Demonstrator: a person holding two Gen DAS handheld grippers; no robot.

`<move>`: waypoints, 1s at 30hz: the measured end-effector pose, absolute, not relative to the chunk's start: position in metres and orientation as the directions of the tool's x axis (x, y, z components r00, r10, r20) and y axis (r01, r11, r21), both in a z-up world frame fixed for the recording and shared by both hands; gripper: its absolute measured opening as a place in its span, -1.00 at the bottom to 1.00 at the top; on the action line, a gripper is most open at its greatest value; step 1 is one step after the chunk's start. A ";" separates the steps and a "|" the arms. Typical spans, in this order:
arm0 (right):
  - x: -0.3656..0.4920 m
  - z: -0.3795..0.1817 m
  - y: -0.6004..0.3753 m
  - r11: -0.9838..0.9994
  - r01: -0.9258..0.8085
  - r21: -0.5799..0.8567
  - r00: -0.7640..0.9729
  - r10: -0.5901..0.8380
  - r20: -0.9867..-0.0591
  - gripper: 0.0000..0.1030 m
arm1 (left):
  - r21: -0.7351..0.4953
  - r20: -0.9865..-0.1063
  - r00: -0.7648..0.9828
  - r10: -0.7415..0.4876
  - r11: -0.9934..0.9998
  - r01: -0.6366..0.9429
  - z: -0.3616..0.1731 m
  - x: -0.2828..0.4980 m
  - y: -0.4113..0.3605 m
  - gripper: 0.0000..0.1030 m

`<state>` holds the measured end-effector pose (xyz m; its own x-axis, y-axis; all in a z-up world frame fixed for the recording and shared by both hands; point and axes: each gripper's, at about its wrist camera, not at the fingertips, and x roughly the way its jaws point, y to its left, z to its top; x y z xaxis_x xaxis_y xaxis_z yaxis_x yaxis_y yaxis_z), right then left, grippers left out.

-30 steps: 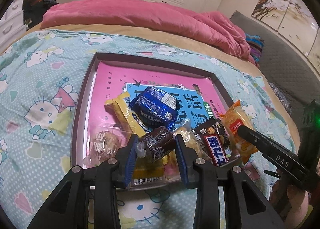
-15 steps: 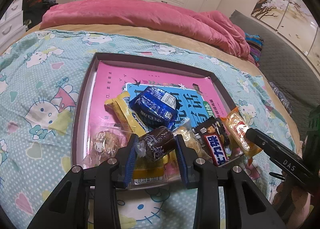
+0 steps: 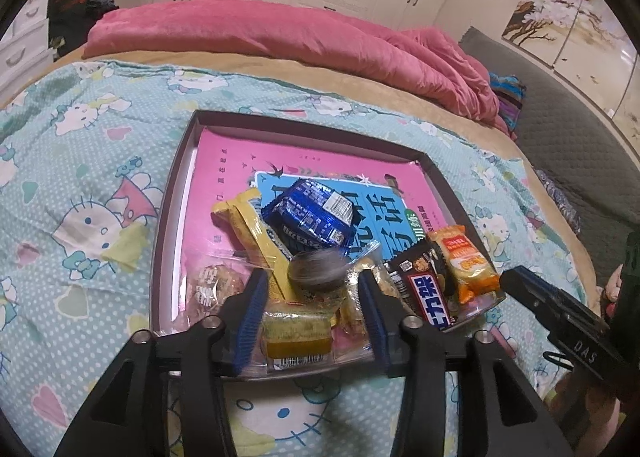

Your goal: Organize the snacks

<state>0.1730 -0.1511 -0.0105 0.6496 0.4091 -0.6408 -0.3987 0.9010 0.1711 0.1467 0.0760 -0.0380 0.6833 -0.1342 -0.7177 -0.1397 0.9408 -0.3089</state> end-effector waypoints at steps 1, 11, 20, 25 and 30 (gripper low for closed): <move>0.171 -0.010 -0.151 0.901 -0.402 0.166 0.649 0.408 -0.642 -0.19 | -0.307 -0.715 0.686 -0.134 0.942 -0.136 -0.036 0.146 0.075 0.02; 0.149 -0.002 -0.144 0.884 -0.450 0.129 0.659 0.426 -0.620 0.08 | -0.270 -0.706 0.699 -0.114 0.956 -0.118 -0.023 0.133 0.066 0.31; 0.122 0.022 -0.142 0.873 -0.484 0.057 0.718 0.434 -0.545 0.55 | -0.243 -0.713 0.696 -0.086 0.961 -0.131 -0.013 0.106 0.056 0.53; 0.105 0.028 -0.146 0.864 -0.500 0.055 0.717 0.449 -0.533 0.65 | -0.264 -0.733 0.674 -0.093 0.952 -0.155 -0.011 0.087 0.050 0.54; 0.084 0.027 -0.151 0.853 -0.517 0.065 0.696 0.464 -0.548 0.77 | -0.246 -0.759 0.647 -0.072 0.952 -0.184 -0.011 0.067 0.044 0.54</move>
